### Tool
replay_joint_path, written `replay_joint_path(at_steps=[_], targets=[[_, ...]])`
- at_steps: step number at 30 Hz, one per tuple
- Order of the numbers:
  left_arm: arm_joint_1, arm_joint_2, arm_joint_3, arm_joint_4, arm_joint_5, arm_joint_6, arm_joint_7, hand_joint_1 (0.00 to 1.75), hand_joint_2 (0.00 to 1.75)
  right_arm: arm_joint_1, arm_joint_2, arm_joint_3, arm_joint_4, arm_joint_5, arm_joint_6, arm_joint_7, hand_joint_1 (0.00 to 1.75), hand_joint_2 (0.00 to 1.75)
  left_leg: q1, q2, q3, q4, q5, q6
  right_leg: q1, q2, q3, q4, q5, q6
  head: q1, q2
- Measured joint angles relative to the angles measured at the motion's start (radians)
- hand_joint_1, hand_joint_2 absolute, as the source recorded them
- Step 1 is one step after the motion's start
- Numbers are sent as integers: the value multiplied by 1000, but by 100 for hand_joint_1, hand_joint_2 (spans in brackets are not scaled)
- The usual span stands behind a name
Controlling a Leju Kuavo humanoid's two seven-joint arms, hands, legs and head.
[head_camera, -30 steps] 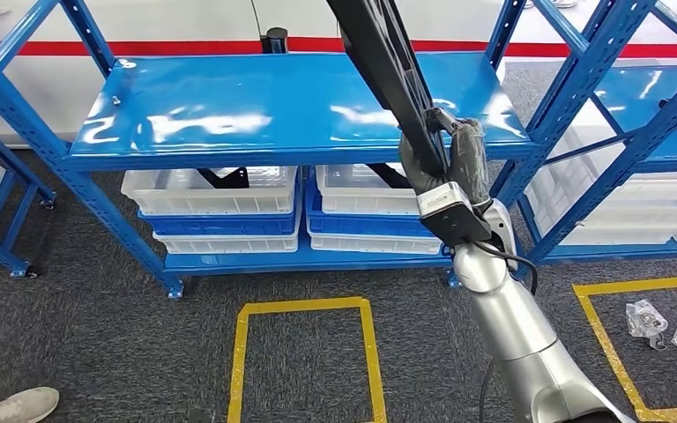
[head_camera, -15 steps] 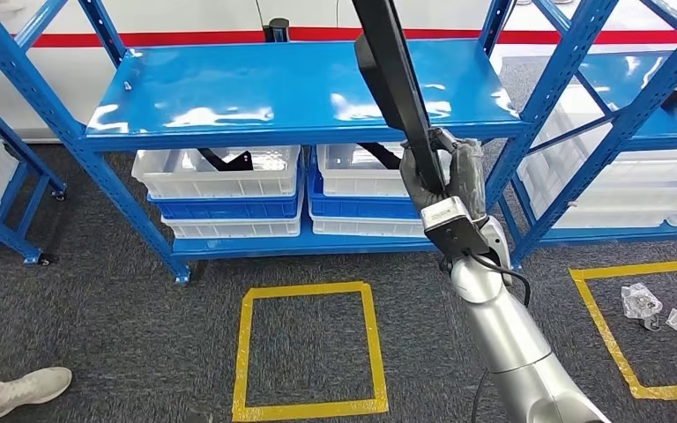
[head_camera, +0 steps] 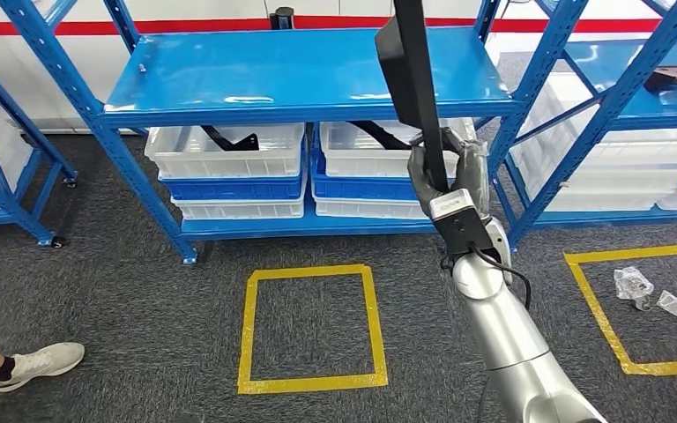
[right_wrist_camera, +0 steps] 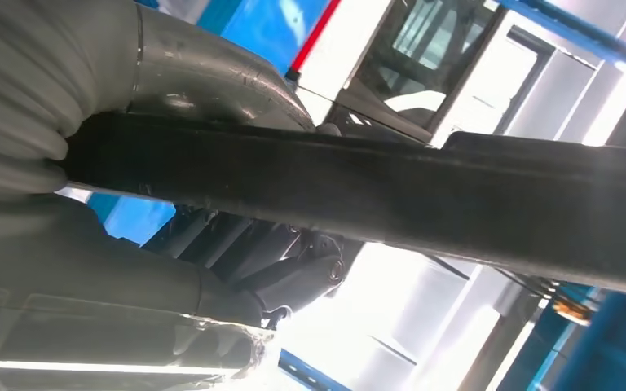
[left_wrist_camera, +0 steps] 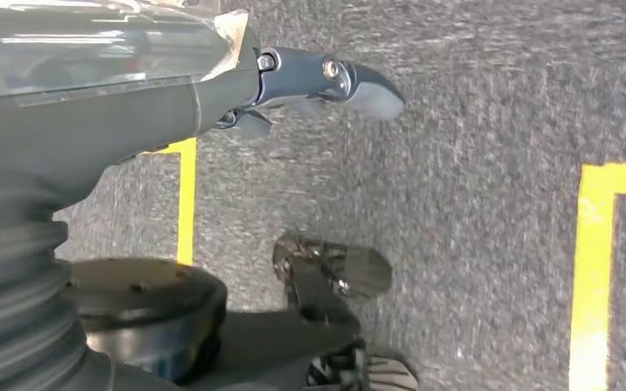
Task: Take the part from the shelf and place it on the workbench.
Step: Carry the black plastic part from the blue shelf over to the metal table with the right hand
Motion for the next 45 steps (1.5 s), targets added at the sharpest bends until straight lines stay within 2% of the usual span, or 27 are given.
replay_joint_path(at_steps=[2, 5, 6, 7, 8, 9, 11, 13, 14, 16, 17, 19, 21, 22, 24, 25, 27, 29, 31, 32, 33, 35, 37, 39, 41, 43, 45], targets=[[3, 3, 0, 0, -2, -1, 0, 0, 175, 2, -3, -5, 4, 3, -5, -1, 175, 175, 0, 5, -18, -8, 26, 23, -2, 1, -20, 18, -19, 2, 1, 0], [4, 6, 0, -1, -4, -2, 0, 0, 175, 3, -8, -13, 8, 4, -8, -2, 175, 175, 1, 10, -65, -13, 69, 40, -3, 3, -76, 177, -147, -17, 9, 0], [5, 6, 0, -1, -5, -3, 0, 0, 175, 4, -9, -15, 10, 4, -9, -2, 175, 175, 0, 11, -82, -13, 82, 40, -3, 3, -87, 244, -177, -15, 11, 0], [5, 6, 0, -1, -5, -3, 0, 0, 175, 6, -10, -17, 11, 4, -9, -2, 175, 175, 0, 13, -99, -12, 96, 39, -3, 3, -88, 292, -187, -8, 11, 0], [6, 6, 0, -1, -6, -3, 0, 0, 175, 7, -10, -19, 13, 5, -9, -2, 175, 175, 0, 14, -116, -12, 109, 38, -4, 3, -73, 311, -177, 4, 12, 0], [6, 6, 0, -1, -6, -3, 0, 0, 175, 9, -11, -20, 13, 8, -9, -2, 175, 175, 0, 15, -133, -11, 123, 35, -5, 3, -42, 293, -155, 16, 12, 0], [6, 6, 0, -1, -8, -8, 0, 0, 175, 10, -11, -22, 11, 21, -11, 0, 175, 175, 0, 15, -161, -9, 149, 25, -6, 3, 70, 161, -135, 25, 14, 0], [7, 4, -2, -1, -11, -17, 1, 0, 175, 13, -11, -23, 7, 40, -15, 5, 175, 175, -3, 15, -173, -10, 172, 12, 0, 6, 163, 26, -163, 10, 11, 0], [7, 4, -3, -1, -13, -19, 1, 0, 175, 15, -12, -24, 5, 47, -17, 7, 175, 175, -4, 15, -175, -13, 184, 6, 5, 8, 180, -7, -175, 0, 9, 0], [8, 3, -3, -1, -14, -20, 2, 0, 175, 21, -13, -24, 4, 55, -19, 11, 175, 175, -1, 15, -176, -19, 197, -5, 3, 8, 166, -8, -165, -19, 6, 0], [10, 3, -3, -1, -14, -20, 3, 0, 175, 23, -13, -24, 4, 55, -19, 12, 175, 175, 2, 14, -183, -7, 177, -10, 0, 7, 156, -6, -154, -31, 5, 0], [11, 4, -3, -1, -13, -20, 3, 0, 175, 26, -12, -24, 5, 56, -19, 14, 175, 175, 6, 11, -212, 80, 78, -19, -5, 4, 135, -6, -128, -52, 4, 0], [12, 5, -3, -1, -12, -21, 3, 0, 175, 27, -11, -25, 5, 56, -19, 14, 175, 175, 7, 8, -244, 222, -16, -26, -1, 4, 106, -4, -101, -59, 2, 0], [12, 5, -3, -1, -12, -21, 3, 0, 175, 29, -11, -25, 6, 56, -19, 14, 175, 175, 7, 7, -249, 276, -29, -27, 1, 4, 89, -2, -89, -59, 2, 0], [12, 6, -3, -1, -12, -21, 3, 0, 175, 33, -12, -26, 7, 56, -19, 14, 175, 175, 7, 6, -207, 284, 5, -24, 5, 4, 58, 2, -68, -55, -1, 0], [12, 7, -3, -1, -12, -21, 3, 0, 175, 34, -12, -26, 8, 56, -19, 14, 175, 175, 7, 6, -159, 235, 26, -20, 5, 4, 46, 5, -59, -52, -3, 0], [10, 8, -3, -2, -13, -21, 3, 0, 175, 34, -12, -28, 8, 56, -19, 14, 175, 175, 4, 2, -47, 92, 23, -7, 8, 4, 29, 9, -45, -42, -7, 0], [9, 10, -3, -3, -13, -21, 3, 0, 175, 33, -13, -29, 8, 56, -19, 13, 175, 175, -5, 0, 8, 6, 1, 4, 8, 3, 23, 8, -30, -28, -8, 0], [9, 10, -3, -2, -13, -20, 3, 0, 175, 34, -14, -30, 8, 56, -18, 13, 175, 175, -10, 2, 7, -12, 13, 17, 6, 1, 17, 6, -18, -13, -8, 0], [9, 10, -3, -3, -12, -19, 3, 0, 175, 34, -15, -30, 9, 55, -18, 12, 175, 175, -9, 5, 0, -17, 25, 25, 5, 1, 9, 15, -27, -11, -8, 0], [9, 10, -3, -3, -11, -16, 3, 0, 175, 33, -17, -31, 10, 52, -15, 9, 175, 175, -8, 8, -9, -23, 40, 32, 5, 1, -4, 38, -52, -12, -6, 0], [8, 11, -3, -3, -3, -10, 2, 0, 175, 30, -19, -31, 16, 44, -5, 1, 175, 175, -6, 11, -38, -27, 67, 40, 5, 3, -43, 143, -135, -21, -1, 0], [9, 12, -1, -3, 12, -3, 1, 0, 175, 25, -20, -31, 28, 31, 14, -8, 175, 175, -5, 14, -71, -27, 92, 39, 2, 3, -68, 264, -189, -15, 2, 0], [10, 13, 5, -3, 28, 4, -2, 0, 175, 21, -15, -30, 50, 14, 34, -19, 175, 175, -3, 16, -105, -26, 118, 33, -4, 3, -41, 289, -167, 11, 3, 0], [11, 14, 12, -3, 40, 9, -8, 0, 175, 14, -4, -29, 74, -7, 51, -29, 175, 175, 0, 16, -137, -22, 141, 21, -11, 3, 51, 182, -134, 32, 4, 0], [10, 13, 17, -3, 42, 11, -14, 0, 175, 8, 10, -30, 95, -23, 60, -38, 175, 175, -2, 16, -157, -16, 160, 6, -8, 5, 145, 41, -156, 21, 3, 0], [9, 12, 18, -3, 41, 13, -14, 0, 175, 5, 21, -30, 112, -31, 61, -44, 175, 175, -2, 16, -161, -16, 176, -6, -1, 7, 171, -11, -178, -2, -1, 0]])
